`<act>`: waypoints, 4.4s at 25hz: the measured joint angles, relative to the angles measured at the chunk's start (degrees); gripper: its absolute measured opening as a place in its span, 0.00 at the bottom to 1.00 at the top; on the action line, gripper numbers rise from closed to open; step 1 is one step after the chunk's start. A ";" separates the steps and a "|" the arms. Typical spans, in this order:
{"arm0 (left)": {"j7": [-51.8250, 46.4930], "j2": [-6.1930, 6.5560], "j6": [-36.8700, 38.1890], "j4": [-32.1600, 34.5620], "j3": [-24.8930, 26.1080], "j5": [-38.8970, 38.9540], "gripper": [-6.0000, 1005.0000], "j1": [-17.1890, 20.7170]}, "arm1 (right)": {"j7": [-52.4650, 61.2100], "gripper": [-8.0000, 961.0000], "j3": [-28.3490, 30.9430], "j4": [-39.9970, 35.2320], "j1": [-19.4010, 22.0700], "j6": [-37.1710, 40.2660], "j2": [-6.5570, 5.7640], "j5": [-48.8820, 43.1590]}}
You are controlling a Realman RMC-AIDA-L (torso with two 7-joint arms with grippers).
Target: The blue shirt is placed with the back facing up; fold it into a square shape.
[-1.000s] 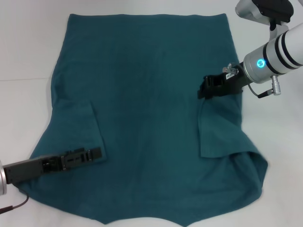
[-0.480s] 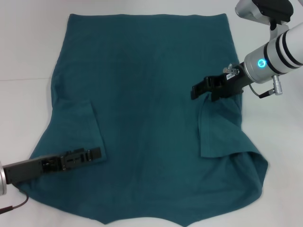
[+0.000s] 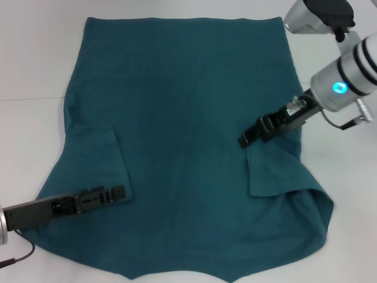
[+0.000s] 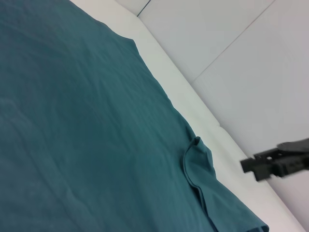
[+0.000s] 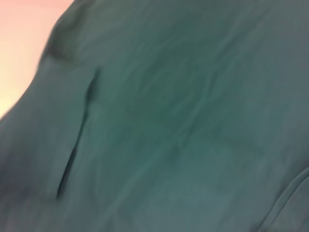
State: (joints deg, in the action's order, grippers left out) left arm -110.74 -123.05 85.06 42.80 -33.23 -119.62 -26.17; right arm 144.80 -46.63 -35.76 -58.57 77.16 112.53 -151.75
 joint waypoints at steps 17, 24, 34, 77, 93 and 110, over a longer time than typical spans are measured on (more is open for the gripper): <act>-0.09 0.28 -0.07 -0.80 0.00 0.00 0.82 -0.29 | -20.63 0.71 -7.18 -19.76 14.04 11.78 2.60 -0.43; -0.09 0.45 -0.08 -1.39 0.00 0.00 0.82 -0.43 | -21.39 0.71 -7.27 -19.87 14.44 10.65 3.05 -4.22; -0.09 0.44 0.13 -1.41 0.00 0.00 0.82 -0.36 | -22.11 0.71 -7.34 -20.01 14.97 7.75 4.98 -8.07; -30.27 5.77 -5.37 -0.05 16.68 -14.98 0.81 2.56 | -2.06 0.70 15.92 -0.57 19.22 11.70 -6.93 23.60; -30.05 5.22 -6.31 -1.54 13.43 -14.99 0.79 1.92 | -2.51 0.68 17.06 -0.63 19.29 12.09 -6.98 23.70; -30.62 5.36 -6.67 -3.81 12.14 -14.83 0.78 -0.86 | -2.78 0.66 17.18 -0.76 20.49 12.62 -7.15 25.99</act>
State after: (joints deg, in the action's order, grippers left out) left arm -141.37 -117.69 78.39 38.99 -21.09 -134.45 -27.03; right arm 142.03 -29.44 -36.52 -38.08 89.77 105.38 -125.76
